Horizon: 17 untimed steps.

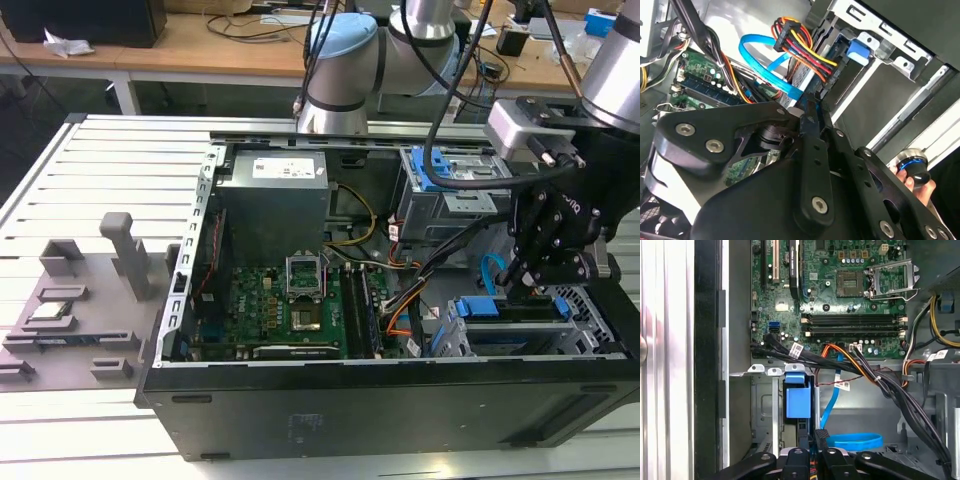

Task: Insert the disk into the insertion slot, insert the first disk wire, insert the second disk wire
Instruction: 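Insert the second disk wire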

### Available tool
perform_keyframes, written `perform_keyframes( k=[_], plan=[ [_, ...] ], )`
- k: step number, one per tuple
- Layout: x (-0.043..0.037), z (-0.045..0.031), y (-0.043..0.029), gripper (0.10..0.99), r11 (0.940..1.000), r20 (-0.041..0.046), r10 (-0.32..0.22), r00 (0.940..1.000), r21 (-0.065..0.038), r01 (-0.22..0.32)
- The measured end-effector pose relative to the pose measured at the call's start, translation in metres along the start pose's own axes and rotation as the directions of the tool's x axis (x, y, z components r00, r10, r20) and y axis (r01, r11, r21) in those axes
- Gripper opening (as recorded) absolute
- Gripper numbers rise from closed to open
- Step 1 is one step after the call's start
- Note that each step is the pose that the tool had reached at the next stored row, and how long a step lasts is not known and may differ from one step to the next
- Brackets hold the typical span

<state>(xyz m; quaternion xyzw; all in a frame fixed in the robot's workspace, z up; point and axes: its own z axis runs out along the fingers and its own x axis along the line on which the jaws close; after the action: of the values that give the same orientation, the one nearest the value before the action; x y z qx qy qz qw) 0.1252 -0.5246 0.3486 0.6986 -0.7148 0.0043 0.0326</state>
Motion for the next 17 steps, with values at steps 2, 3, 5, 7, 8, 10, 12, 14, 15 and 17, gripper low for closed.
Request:
perform_keyframes(
  k=[2,3,5,7,8,10,12,14,15,17],
  plan=[
    [0.0001,0.0020,-0.0019,0.161,1.0000,-0.0006,0.000,1.0000,0.000,0.000],
    [0.0001,0.0022,-0.0024,0.161,1.0000,-0.0012,0.000,1.0000,0.000,0.000],
    [0.0002,0.0031,-0.0038,0.161,1.0000,-0.0017,0.000,1.0000,0.000,0.000],
    [0.0004,0.0036,-0.0046,0.161,1.0000,-0.0024,0.000,1.0000,0.000,0.000],
    [0.0005,0.0038,-0.0050,0.161,1.0000,-0.0025,0.000,1.0000,0.000,0.000],
    [0.0006,0.0045,-0.0058,0.161,1.0000,-0.0025,0.000,1.0000,0.000,0.000],
    [0.0008,0.0052,-0.0059,0.161,1.0000,-0.0023,0.000,1.0000,0.000,0.000],
    [0.0015,0.0079,-0.0061,0.161,1.0000,-0.0025,0.000,1.0000,0.000,0.000],
    [0.0015,0.0084,-0.0061,0.161,1.0000,-0.0026,0.000,1.0000,0.000,0.000],
    [0.0016,0.0086,-0.0061,0.161,1.0000,-0.0065,0.000,1.0000,0.000,0.000]
  ],
)
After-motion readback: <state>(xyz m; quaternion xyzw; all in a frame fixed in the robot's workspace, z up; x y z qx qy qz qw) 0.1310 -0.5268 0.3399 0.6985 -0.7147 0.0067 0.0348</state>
